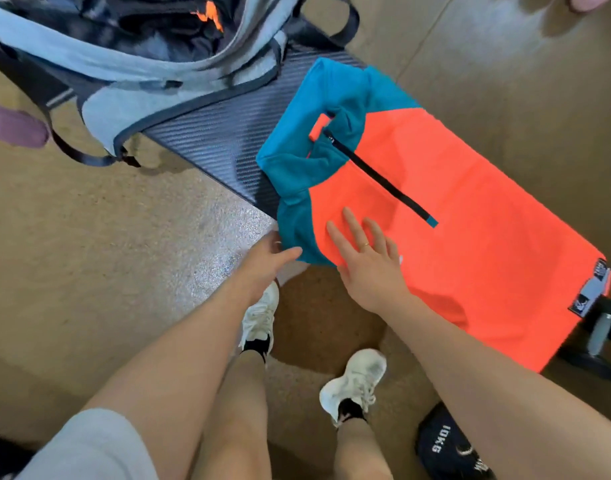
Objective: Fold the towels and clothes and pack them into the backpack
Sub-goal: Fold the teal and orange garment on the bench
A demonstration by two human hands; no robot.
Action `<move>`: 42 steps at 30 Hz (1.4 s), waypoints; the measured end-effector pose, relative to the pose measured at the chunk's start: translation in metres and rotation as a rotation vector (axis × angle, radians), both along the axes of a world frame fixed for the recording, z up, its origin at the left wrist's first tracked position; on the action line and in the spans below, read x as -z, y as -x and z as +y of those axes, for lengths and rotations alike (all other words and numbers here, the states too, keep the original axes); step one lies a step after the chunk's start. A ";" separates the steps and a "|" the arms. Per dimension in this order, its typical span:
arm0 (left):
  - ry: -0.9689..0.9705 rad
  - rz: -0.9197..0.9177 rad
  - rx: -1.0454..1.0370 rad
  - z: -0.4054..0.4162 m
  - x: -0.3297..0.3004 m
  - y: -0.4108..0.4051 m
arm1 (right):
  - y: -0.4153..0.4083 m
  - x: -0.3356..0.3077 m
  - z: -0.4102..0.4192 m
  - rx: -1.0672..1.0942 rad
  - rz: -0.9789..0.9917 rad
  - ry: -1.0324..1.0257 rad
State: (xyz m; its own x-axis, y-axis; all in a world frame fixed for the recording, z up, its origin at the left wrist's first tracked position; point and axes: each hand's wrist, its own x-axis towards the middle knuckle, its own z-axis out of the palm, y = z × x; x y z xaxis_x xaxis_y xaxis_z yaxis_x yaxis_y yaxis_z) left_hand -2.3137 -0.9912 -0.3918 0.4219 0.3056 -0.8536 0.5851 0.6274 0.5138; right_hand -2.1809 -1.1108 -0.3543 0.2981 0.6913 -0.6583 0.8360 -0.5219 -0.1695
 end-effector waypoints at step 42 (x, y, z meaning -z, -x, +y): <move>-1.019 -0.015 0.994 0.026 -0.074 -0.072 | -0.046 -0.059 0.022 0.530 0.104 -0.122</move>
State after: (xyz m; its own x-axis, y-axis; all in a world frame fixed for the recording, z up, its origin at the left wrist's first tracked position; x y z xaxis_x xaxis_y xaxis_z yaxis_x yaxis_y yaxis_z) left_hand -2.2418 -0.9651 -0.3180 0.8283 0.3498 -0.4376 0.5466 -0.6762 0.4940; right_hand -2.1346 -1.0890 -0.2952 0.5636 0.5372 -0.6275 0.4398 -0.8382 -0.3225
